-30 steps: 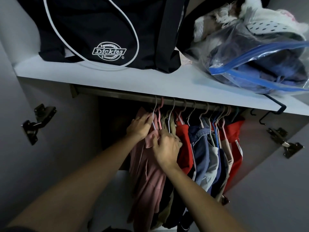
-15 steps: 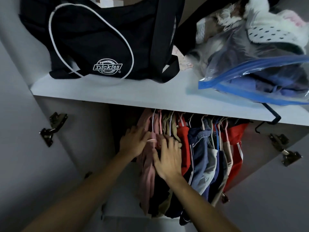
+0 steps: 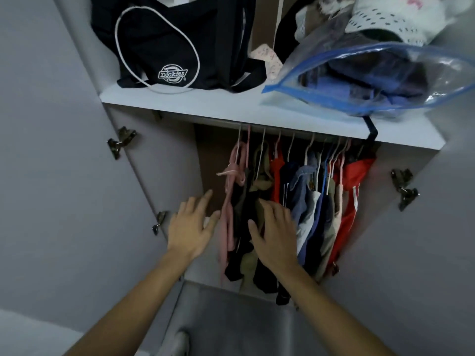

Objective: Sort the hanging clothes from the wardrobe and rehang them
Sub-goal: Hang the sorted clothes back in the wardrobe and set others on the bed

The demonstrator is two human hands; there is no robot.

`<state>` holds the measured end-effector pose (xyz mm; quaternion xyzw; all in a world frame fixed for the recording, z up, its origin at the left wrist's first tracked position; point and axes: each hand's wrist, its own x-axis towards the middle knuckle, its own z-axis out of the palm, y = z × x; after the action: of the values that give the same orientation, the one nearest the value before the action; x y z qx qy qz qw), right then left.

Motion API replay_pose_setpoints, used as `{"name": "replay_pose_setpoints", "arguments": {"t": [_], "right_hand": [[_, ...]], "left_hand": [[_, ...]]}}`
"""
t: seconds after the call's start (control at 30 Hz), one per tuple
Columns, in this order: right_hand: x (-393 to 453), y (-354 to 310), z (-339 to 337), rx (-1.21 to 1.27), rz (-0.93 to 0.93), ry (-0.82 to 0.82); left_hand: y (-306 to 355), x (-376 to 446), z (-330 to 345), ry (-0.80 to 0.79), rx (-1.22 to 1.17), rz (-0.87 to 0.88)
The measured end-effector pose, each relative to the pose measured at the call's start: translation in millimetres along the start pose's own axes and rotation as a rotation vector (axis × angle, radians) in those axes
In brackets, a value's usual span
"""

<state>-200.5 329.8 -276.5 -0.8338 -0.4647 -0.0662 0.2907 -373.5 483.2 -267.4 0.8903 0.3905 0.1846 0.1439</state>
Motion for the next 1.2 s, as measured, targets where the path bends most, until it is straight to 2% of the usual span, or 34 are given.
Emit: {"name": "replay_pose_setpoints", "arguments": {"t": [0.27,0.37,0.53,0.7,0.93,1.2], "right_hand": [[-35,-49,-26,0.102,-0.061,0.034],[-49,-77,-25,0.124,-0.092,0.001],[-81,-139,-6,0.194,-0.15,-0.08],[-119,-221,14,0.259,-0.284,-0.135],[-204,-334,46,0.447,-0.5,-0.344],[-268,-403,70,0.627,-0.89,-0.681]], "left_hand": [[-6,-85,-67,0.077,0.06,-0.022],[-17,-113,-89,0.11,0.056,-0.007],[-52,-172,-130,0.165,0.048,-0.024],[-103,-250,-164,0.218,0.014,-0.119],[-159,-379,-204,0.336,0.065,-0.446],[-167,-501,-223,0.484,0.267,-0.939]]}}
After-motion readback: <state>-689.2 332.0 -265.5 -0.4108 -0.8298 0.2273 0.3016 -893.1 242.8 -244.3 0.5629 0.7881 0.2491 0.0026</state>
